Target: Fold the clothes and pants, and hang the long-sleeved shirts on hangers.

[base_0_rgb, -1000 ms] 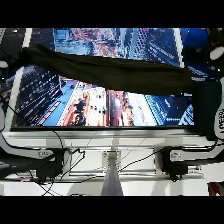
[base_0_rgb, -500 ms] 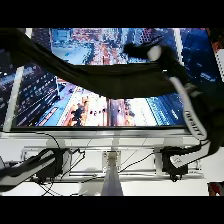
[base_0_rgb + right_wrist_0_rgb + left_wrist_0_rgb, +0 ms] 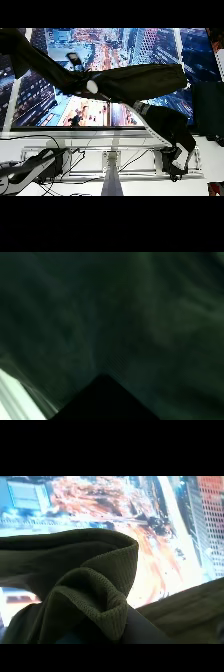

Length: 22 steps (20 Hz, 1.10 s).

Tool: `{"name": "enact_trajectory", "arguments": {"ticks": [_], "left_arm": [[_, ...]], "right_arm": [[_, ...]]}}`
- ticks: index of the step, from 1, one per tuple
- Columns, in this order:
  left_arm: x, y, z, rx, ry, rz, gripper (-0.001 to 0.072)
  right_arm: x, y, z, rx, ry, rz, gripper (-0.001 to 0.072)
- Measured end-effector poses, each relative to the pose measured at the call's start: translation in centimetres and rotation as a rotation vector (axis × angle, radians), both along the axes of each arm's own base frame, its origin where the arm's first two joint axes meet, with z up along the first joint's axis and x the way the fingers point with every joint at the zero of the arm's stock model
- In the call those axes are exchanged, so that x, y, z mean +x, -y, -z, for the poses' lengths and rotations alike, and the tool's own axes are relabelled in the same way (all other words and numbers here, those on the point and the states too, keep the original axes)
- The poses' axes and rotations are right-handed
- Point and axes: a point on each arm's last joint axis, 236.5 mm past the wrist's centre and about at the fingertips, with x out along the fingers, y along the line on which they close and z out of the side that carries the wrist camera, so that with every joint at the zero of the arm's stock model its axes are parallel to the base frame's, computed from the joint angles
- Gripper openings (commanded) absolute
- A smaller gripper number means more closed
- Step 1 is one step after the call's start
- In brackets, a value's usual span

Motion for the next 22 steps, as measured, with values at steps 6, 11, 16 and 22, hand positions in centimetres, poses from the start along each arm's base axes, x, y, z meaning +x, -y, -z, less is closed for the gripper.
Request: {"name": "enact_trajectory", "arguments": {"ticks": [6,11,16,22], "left_arm": [[1.7,5.5,4.1,-0.070,-0.121,0.120,0.0021],[1.7,20.9,9.6,-0.157,-0.246,0.406,0.0040],[-0.1,33.7,14.6,-0.233,-0.326,0.500,0.0705],[0.5,29.2,15.1,-0.143,-0.362,0.441,0.0640]], "right_arm": [[6.5,6.9,-1.1,-0.149,0.099,0.071,0.0026],[16.3,24.6,-4.7,-0.282,0.084,0.343,0.0025],[19.4,41.7,-9.2,-0.342,0.054,0.606,0.0026],[17.9,53.4,-10.7,-0.435,0.018,0.716,0.0026]]}}
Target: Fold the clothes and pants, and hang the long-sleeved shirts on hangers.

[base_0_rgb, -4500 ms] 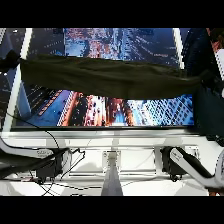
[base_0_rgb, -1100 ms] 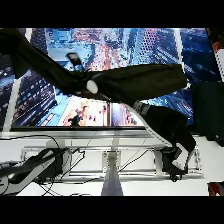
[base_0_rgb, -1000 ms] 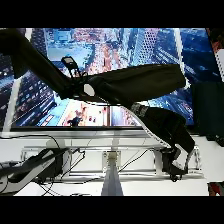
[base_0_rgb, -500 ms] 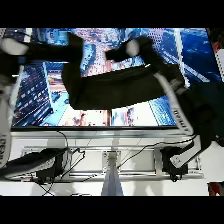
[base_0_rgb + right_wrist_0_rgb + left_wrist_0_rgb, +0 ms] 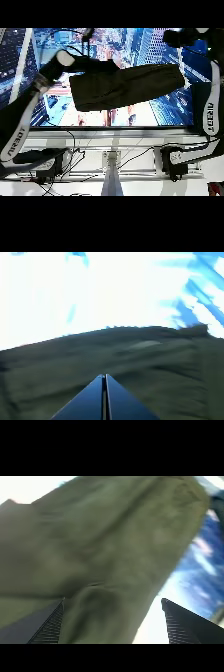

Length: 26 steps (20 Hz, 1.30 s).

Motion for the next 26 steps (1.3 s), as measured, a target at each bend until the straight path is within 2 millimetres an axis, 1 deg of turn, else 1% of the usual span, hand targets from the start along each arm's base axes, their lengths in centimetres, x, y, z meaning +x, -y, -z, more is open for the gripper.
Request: {"name": "enact_trajectory", "arguments": {"ticks": [1,2,4,5,6,7,8,10,12,14,18,19,20,21,22,23,24,25,26], "left_arm": [[0.6,-2.6,-0.3,0.032,0.002,-0.031,0.0577],[1.2,-5.8,-0.5,0.073,0.001,-0.075,0.0578],[1.4,-11.9,0.1,0.139,-0.035,-0.165,0.0578],[1.1,-14.7,0.8,0.165,-0.065,-0.212,0.0577],[0.3,-17.2,2.0,0.184,-0.108,-0.252,0.0578],[-0.8,-19.2,3.6,0.192,-0.160,-0.294,0.0578],[-2.1,-20.5,5.4,0.188,-0.218,-0.326,0.0577],[-4.5,-21.4,9.1,0.143,-0.322,-0.380,0.0577],[-6.3,-21.2,12.4,0.084,-0.393,-0.440,0.0578],[-7.4,-20.9,15.0,0.033,-0.433,-0.507,0.0578],[-8.4,-19.7,18.2,0.015,-0.462,-0.558,0.0578],[-8.4,-19.4,18.8,0.020,-0.460,-0.563,0.0578],[-8.2,-18.9,19.3,0.013,-0.458,-0.573,0.0558],[-8.0,-18.4,19.6,0.005,-0.459,-0.584,0.0440],[-7.7,-18.1,20.0,0.007,-0.450,-0.593,0.0274],[-7.4,-17.7,20.2,0.008,-0.442,-0.597,0.0084],[-7.2,-17.3,20.2,0.014,-0.432,-0.582,0.0021],[-6.8,-16.9,19.8,0.012,-0.417,-0.567,0.0021],[-6.0,-16.5,18.9,0.005,-0.396,-0.548,0.0020]], "right_arm": [[-0.3,1.2,0.3,-0.008,-0.013,0.015,0.0026],[-0.6,2.0,0.6,-0.012,-0.025,0.026,0.0026],[-1.2,2.7,1.5,-0.009,-0.055,0.032,0.0026],[-1.4,2.8,2.1,-0.005,-0.071,0.031,0.0026],[-1.6,2.6,2.6,0.001,-0.085,0.027,0.0026],[-1.9,2.5,3.2,0.004,-0.100,0.024,0.0026],[-2.2,2.3,3.9,0.006,-0.118,0.018,0.0026],[-2.7,1.7,5.2,0.012,-0.148,0.007,0.0026],[-3.1,1.1,6.0,0.016,-0.170,-0.006,0.0026],[-3.3,0.5,6.5,0.019,-0.182,-0.018,0.0026],[-3.0,-0.9,6.6,0.037,-0.170,-0.039,0.0026],[-2.9,-1.3,6.6,0.043,-0.165,-0.045,0.0026],[-2.9,-1.7,6.5,0.048,-0.162,-0.050,0.0026],[-2.8,-2.2,6.5,0.053,-0.158,-0.059,0.0026],[-2.8,-2.6,6.5,0.056,-0.157,-0.066,0.0026],[-2.8,-3.0,6.4,0.058,-0.154,-0.074,0.0026],[-2.7,-3.3,6.4,0.056,-0.150,-0.084,0.0026],[-2.6,-3.7,6.4,0.053,-0.145,-0.097,0.0026],[-2.4,-4.0,6.2,0.050,-0.133,-0.110,0.0026]]}}
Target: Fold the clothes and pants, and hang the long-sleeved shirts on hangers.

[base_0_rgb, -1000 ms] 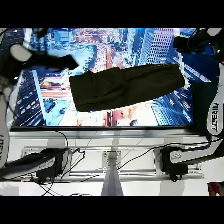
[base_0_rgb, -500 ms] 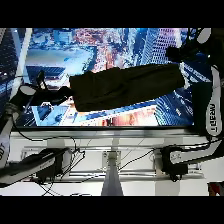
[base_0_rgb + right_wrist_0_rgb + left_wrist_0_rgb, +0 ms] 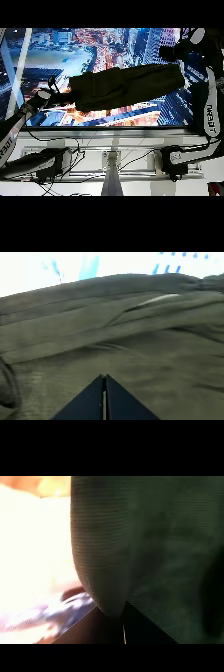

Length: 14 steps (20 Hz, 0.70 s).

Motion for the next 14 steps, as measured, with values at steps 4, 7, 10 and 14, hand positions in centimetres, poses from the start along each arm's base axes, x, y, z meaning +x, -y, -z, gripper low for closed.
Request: {"name": "enact_trajectory", "arguments": {"ticks": [4,7,10,14], "left_arm": [[3.0,0.8,-6.6,0.035,0.102,0.177,0.0019],[3.5,0.1,-12.9,0.129,0.122,0.343,0.0020],[2.7,-1.5,-19.6,0.250,0.123,0.459,0.0019],[1.6,-2.5,-25.4,0.373,0.152,0.510,0.0020]], "right_arm": [[1.1,-0.5,-0.6,-0.006,0.058,-0.019,0.0026],[1.9,-0.6,-1.1,-0.004,0.098,-0.021,0.0026],[2.2,-1.0,-1.3,0.009,0.114,-0.022,0.0026],[2.2,-2.5,-1.5,0.033,0.120,-0.044,0.0026]]}}
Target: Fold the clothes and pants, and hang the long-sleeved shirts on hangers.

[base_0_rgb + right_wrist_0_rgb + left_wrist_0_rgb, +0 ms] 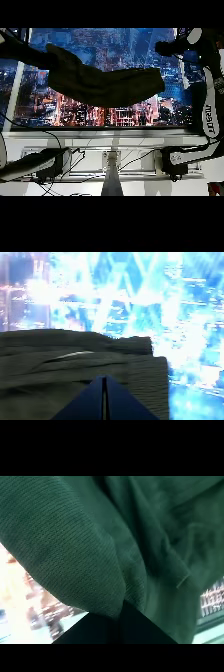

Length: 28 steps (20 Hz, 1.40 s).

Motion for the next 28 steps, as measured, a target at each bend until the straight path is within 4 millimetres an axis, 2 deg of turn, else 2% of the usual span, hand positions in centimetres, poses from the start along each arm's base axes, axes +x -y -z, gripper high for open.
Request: {"name": "enact_trajectory", "arguments": {"ticks": [3,5,12,18,20,22,26,28], "left_arm": [[-0.7,0.6,-1.4,0.034,0.009,0.032,0.0020],[-1.1,1.1,-1.7,0.046,0.009,0.050,0.0020],[-1.5,1.6,-2.0,0.060,0.007,0.070,0.0020],[-1.4,1.8,-2.1,0.060,0.013,0.074,0.0021],[-1.0,1.9,-2.3,0.054,0.033,0.069,0.0021],[-0.3,2.2,-2.7,0.039,0.065,0.065,0.0021],[2.3,2.8,-3.8,0.005,0.169,0.035,0.0021],[3.6,2.9,-3.8,-0.004,0.201,0.022,0.0021]], "right_arm": [[-0.3,-2.4,0.2,0.006,-0.004,-0.044,0.0026],[-0.7,-4.7,0.8,0.008,-0.014,-0.087,0.0026],[-3.2,-14.0,5.2,-0.009,-0.091,-0.268,0.0026],[-4.8,-20.5,7.0,0.008,-0.077,-0.374,0.0026],[-6.4,-23.5,7.9,0.056,-0.110,-0.412,0.0025],[-9.0,-27.5,9.2,0.126,-0.165,-0.460,0.0025],[-16.3,-36.5,10.4,0.246,-0.252,-0.589,0.0025],[-18.6,-39.5,10.1,0.288,-0.251,-0.614,0.0025]]}}
